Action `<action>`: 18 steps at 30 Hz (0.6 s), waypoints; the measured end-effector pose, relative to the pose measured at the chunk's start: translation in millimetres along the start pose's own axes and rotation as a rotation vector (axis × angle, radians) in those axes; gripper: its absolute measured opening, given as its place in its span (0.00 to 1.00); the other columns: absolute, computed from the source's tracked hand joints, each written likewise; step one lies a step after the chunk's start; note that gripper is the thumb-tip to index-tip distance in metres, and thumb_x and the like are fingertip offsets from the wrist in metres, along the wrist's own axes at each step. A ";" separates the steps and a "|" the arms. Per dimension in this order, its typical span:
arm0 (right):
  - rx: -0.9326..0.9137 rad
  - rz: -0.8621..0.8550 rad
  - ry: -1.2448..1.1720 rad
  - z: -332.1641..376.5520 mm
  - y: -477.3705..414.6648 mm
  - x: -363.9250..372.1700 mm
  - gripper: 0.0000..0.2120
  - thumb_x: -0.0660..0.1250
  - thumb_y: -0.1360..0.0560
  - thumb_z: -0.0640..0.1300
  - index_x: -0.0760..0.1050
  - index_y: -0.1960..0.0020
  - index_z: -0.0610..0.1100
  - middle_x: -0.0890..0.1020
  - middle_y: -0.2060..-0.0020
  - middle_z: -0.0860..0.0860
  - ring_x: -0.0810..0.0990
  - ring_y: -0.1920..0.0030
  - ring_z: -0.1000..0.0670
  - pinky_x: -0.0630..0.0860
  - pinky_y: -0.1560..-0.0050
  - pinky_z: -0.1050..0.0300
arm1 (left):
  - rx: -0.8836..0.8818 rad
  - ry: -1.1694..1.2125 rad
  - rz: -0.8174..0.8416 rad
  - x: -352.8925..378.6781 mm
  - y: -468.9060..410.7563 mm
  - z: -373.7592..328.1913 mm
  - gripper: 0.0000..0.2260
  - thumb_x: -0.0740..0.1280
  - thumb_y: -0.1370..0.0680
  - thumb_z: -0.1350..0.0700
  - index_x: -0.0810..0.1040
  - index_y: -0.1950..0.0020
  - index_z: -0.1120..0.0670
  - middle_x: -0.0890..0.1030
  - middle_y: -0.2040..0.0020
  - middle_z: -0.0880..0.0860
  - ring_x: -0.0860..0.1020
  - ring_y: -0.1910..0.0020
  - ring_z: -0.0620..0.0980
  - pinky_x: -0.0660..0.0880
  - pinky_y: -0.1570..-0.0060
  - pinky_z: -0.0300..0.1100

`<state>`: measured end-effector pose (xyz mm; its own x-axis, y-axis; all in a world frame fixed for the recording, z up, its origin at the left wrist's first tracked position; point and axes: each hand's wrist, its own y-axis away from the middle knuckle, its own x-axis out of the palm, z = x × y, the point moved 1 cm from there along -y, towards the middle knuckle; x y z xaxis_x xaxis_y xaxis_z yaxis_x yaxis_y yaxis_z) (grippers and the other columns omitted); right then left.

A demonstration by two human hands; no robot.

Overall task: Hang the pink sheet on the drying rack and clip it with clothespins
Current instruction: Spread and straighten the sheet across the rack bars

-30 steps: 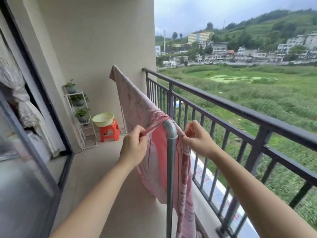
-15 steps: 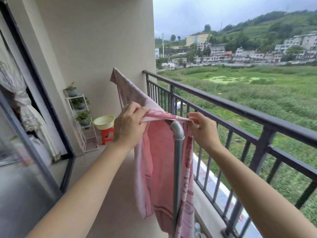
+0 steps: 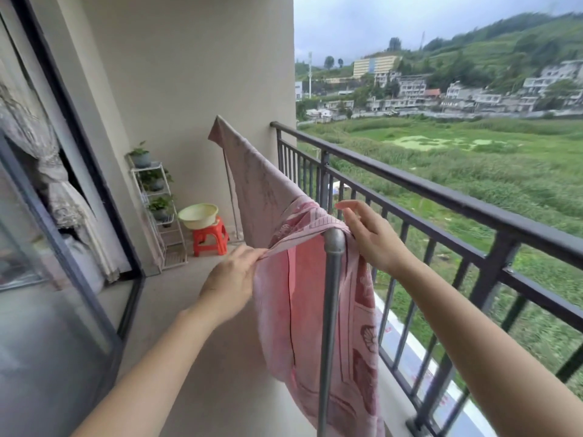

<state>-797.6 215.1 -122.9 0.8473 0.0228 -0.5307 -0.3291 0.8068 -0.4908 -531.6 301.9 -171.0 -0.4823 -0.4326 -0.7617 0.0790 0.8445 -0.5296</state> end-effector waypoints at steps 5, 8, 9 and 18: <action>-0.242 -0.404 0.257 -20.1 34.9 18.1 0.15 0.56 0.24 0.48 0.69 0.38 0.50 0.69 0.52 0.60 0.71 0.57 0.60 0.68 0.60 0.57 | -0.069 -0.012 -0.096 8.0 2.9 -19.9 0.05 0.60 0.31 0.62 0.69 0.57 0.53 0.70 0.58 0.47 0.69 0.58 0.50 0.66 0.60 0.45; -0.184 -0.259 0.180 -41.8 52.2 21.0 0.20 0.62 0.29 0.49 0.67 0.37 0.51 0.71 0.53 0.60 0.75 0.56 0.58 0.73 0.61 0.56 | -0.103 0.106 -0.131 7.5 2.5 -30.7 0.12 0.66 0.30 0.51 0.62 0.62 0.48 0.67 0.65 0.44 0.66 0.65 0.45 0.61 0.66 0.39; -0.145 -0.173 0.142 -46.6 55.3 21.9 0.22 0.65 0.29 0.49 0.67 0.36 0.53 0.74 0.54 0.61 0.77 0.56 0.57 0.75 0.60 0.54 | -0.112 0.095 -0.149 8.6 2.9 -33.6 0.16 0.70 0.29 0.45 0.61 0.62 0.45 0.67 0.66 0.44 0.67 0.67 0.42 0.61 0.68 0.37; -0.116 0.030 0.043 -45.6 63.9 15.0 0.21 0.65 0.25 0.66 0.74 0.37 0.58 0.79 0.48 0.60 0.80 0.48 0.57 0.76 0.52 0.65 | 0.177 -0.094 -0.457 2.2 -25.5 -50.8 0.09 0.68 0.22 0.52 0.84 0.48 0.56 0.81 0.57 0.52 0.79 0.59 0.52 0.74 0.58 0.45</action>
<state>-824.9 240.1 -193.8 0.8186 0.0189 -0.5740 -0.4021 0.7325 -0.5493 -579.0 295.4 -140.2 -0.4225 -0.7795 -0.4625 0.0288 0.4984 -0.8665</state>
